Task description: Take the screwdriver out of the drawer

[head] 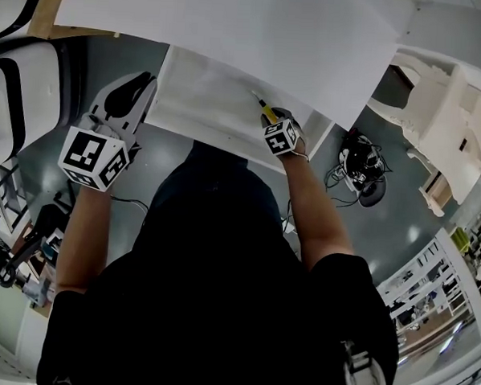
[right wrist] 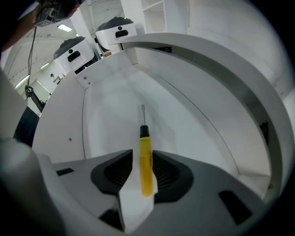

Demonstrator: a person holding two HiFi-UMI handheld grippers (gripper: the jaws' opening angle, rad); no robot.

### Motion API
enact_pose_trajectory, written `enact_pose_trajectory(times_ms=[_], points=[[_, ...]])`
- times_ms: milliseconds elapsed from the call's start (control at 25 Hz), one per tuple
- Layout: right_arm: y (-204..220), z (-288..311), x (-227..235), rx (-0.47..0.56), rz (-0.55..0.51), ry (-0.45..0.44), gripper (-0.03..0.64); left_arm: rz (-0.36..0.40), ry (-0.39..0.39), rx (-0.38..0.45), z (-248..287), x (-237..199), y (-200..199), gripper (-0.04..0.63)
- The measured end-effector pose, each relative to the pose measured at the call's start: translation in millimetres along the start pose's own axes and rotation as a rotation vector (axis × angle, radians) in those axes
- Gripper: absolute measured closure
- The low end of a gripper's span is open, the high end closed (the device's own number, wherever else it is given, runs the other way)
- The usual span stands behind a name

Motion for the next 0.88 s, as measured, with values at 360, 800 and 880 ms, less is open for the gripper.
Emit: enact_pose_trajectory(times_ms=[360,800,880], points=[[2.6,8.2,-2.2,-0.031,-0.045,0.018,0.503,-0.014,0.005,-0.006,4.8,-6.2,5.9,0.535],[1.9,9.1,-3.8,-0.045,-0.074,0.016,0.531,-0.015,0.019,-0.014,8.5,-4.5,6.8,0.535],[1.9,9.8,-4.4,-0.047,-0.072,0.016,0.532,-0.014,0.019,-0.015,7.5,-4.6,7.9,0.535]])
Point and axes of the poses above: the fingertips, and each gripper's own axes: z forward along the fingers, x to its right, y out of its underside, the point moved 6 cm from there along -z, backward along the fingers, and after that the axes turned 10 degrees about x, right-handed, at the moved point
